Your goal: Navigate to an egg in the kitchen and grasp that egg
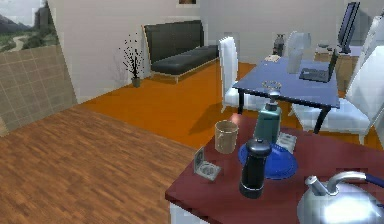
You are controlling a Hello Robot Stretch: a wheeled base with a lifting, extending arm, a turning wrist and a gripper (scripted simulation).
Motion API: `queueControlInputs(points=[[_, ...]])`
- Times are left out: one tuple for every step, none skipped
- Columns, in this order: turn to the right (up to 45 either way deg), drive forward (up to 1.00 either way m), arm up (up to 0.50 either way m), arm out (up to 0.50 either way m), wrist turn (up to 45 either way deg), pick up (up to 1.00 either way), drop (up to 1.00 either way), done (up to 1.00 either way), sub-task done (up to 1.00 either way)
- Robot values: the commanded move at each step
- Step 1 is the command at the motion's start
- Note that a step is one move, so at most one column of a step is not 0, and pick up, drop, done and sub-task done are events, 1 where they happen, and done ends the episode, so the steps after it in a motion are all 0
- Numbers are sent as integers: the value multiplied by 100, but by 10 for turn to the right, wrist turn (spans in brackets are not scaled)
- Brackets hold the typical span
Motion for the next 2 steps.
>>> queueControlInputs(points=[[0,0,0,0,450,0,0,0,0],[0,0,0,0,450,0,0,0,0]])
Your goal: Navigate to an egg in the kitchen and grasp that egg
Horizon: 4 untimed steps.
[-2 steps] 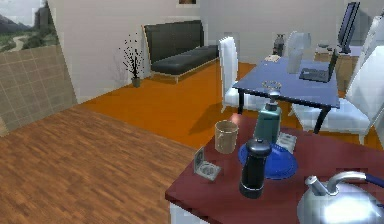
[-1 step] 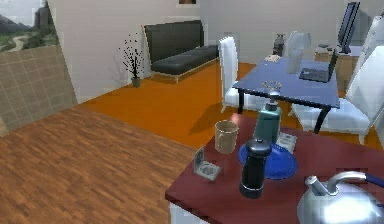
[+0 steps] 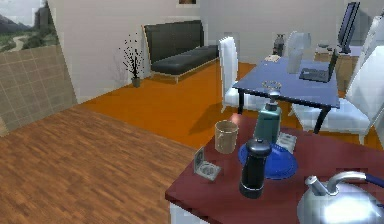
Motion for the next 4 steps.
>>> queueControlInputs(points=[[0,0,0,0,240,0,0,0,0],[0,0,-10,0,0,0,0,0,0],[0,0,0,0,0,100,0,0,0],[0,0,10,0,0,0,0,0,0]])
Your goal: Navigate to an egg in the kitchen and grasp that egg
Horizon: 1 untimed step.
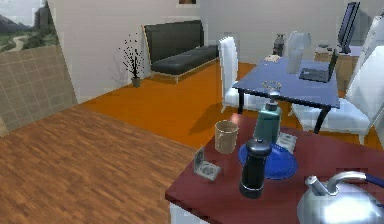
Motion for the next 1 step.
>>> queueControlInputs(points=[[0,0,0,0,0,0,0,100,0]])
